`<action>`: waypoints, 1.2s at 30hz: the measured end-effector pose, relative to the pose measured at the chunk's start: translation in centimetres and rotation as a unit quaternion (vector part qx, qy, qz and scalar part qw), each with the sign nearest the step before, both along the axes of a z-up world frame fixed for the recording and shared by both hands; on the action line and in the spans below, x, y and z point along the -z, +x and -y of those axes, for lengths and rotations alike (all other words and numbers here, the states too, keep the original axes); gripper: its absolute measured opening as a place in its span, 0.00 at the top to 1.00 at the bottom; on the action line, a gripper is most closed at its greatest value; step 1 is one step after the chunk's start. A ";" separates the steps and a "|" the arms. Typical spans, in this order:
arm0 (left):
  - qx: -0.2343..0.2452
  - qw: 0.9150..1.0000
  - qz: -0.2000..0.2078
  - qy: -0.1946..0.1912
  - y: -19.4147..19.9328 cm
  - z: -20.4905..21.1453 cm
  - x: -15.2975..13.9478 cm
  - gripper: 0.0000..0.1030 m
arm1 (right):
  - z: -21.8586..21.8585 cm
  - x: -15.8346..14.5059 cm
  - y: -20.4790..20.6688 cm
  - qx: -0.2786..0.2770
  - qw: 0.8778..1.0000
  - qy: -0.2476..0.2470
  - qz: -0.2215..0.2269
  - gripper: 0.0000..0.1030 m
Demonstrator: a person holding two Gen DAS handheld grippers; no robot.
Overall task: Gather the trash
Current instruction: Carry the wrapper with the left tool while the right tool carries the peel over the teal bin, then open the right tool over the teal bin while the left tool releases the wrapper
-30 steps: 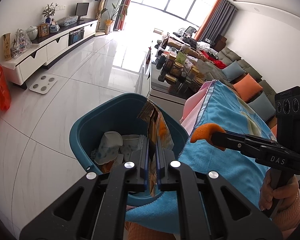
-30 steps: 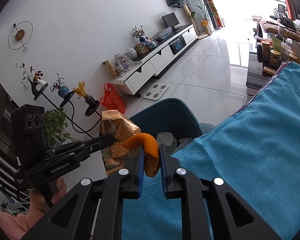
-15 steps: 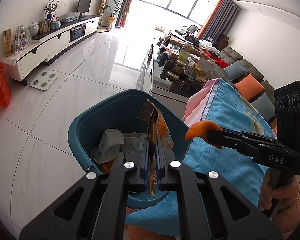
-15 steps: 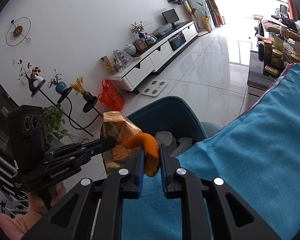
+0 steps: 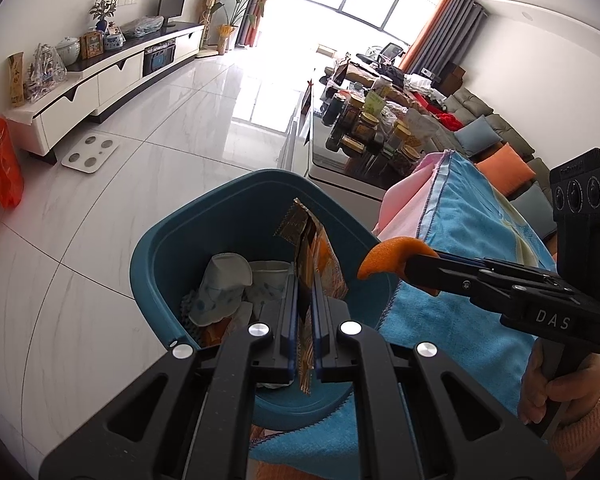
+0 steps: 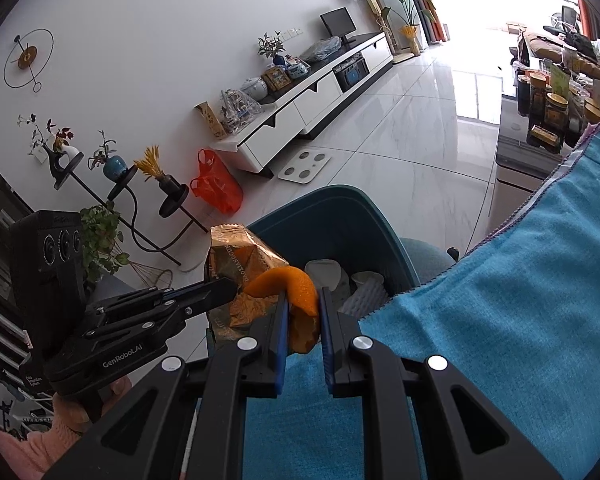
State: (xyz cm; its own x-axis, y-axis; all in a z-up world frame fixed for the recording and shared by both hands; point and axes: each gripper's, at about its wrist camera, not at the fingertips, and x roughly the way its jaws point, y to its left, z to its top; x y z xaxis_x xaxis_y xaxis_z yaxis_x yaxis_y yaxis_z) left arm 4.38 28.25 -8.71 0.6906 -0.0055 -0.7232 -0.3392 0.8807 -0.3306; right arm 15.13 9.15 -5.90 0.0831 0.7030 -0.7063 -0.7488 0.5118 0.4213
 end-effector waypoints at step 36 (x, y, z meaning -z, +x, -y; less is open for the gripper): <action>-0.005 1.000 0.003 0.005 1.3 -0.3 2.2 0.58 | 0.2 -0.1 0.6 0.023 1.000 0.008 0.002 0.69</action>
